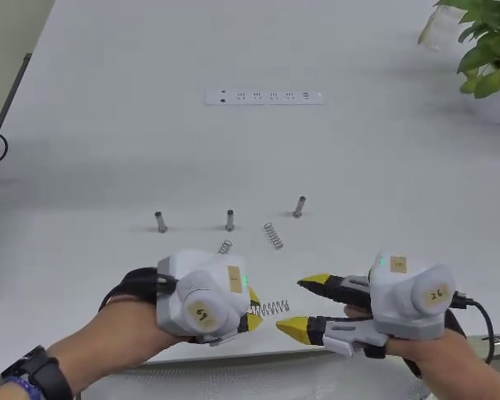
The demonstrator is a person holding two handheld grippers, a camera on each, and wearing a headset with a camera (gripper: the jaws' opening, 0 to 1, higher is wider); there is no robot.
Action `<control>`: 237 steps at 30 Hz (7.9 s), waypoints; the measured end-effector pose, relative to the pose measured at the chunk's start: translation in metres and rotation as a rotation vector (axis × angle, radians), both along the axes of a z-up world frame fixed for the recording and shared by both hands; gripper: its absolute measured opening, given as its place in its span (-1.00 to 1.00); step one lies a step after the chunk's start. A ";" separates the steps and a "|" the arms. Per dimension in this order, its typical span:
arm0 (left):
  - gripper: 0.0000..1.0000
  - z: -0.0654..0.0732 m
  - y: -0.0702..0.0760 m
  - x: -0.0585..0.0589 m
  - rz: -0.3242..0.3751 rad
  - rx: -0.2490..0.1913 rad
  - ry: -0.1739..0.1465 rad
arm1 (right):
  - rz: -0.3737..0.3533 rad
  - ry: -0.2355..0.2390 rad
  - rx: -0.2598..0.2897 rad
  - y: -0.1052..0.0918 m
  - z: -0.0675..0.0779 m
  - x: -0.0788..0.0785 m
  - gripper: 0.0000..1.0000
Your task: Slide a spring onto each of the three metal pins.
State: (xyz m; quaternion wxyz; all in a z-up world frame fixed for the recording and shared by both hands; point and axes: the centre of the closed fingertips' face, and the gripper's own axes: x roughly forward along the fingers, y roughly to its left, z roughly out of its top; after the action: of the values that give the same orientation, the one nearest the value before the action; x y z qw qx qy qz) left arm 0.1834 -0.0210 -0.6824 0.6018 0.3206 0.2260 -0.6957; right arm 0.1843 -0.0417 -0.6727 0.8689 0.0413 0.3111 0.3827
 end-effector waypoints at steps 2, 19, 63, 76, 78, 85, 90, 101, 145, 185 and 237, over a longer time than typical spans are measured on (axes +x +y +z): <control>-0.95 0.000 0.000 -0.001 -0.004 -0.001 0.000 | 0.009 -0.003 0.006 0.002 0.001 -0.001 -0.25; -0.95 0.004 -0.001 0.001 -0.036 -0.003 -0.028 | 0.059 -0.013 0.050 0.011 0.008 -0.003 -0.77; -0.96 0.048 -0.032 0.042 0.088 -0.192 -0.020 | 0.279 -0.148 -0.185 0.008 0.066 0.041 -0.82; -0.96 0.053 -0.035 0.040 0.088 -0.222 -0.002 | 0.426 -0.130 -0.318 -0.002 0.059 0.034 -0.58; -0.96 0.053 -0.035 0.040 0.088 -0.223 -0.001 | 0.456 -0.144 -0.345 -0.004 0.058 0.034 -0.57; -0.96 0.054 -0.036 0.040 0.087 -0.227 0.005 | 0.532 -0.152 -0.417 -0.002 0.056 0.033 -0.54; -0.96 0.052 -0.037 0.036 0.072 -0.221 0.006 | 0.590 -0.150 -0.461 0.000 0.050 0.029 -0.56; -0.96 0.047 -0.040 0.027 0.038 -0.206 0.005 | 0.659 -0.152 -0.504 0.000 0.042 0.022 -0.69; -0.83 0.031 -0.025 0.030 0.110 -0.190 0.085 | 0.686 -0.149 -0.529 0.003 0.031 0.018 -0.83; -0.48 0.012 0.080 0.090 0.510 -0.215 0.109 | 0.654 -0.049 -0.585 -0.007 -0.010 0.034 -0.83; 0.15 0.019 0.185 0.112 0.814 -0.284 0.126 | 0.645 -0.036 -0.565 0.089 -0.021 0.131 -0.83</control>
State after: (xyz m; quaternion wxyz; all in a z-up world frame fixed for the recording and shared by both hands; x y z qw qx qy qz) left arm 0.2950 0.1642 -0.6636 0.8502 0.0763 0.2725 -0.4440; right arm 0.3151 0.0472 -0.6932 0.6874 -0.3045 0.3853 0.5352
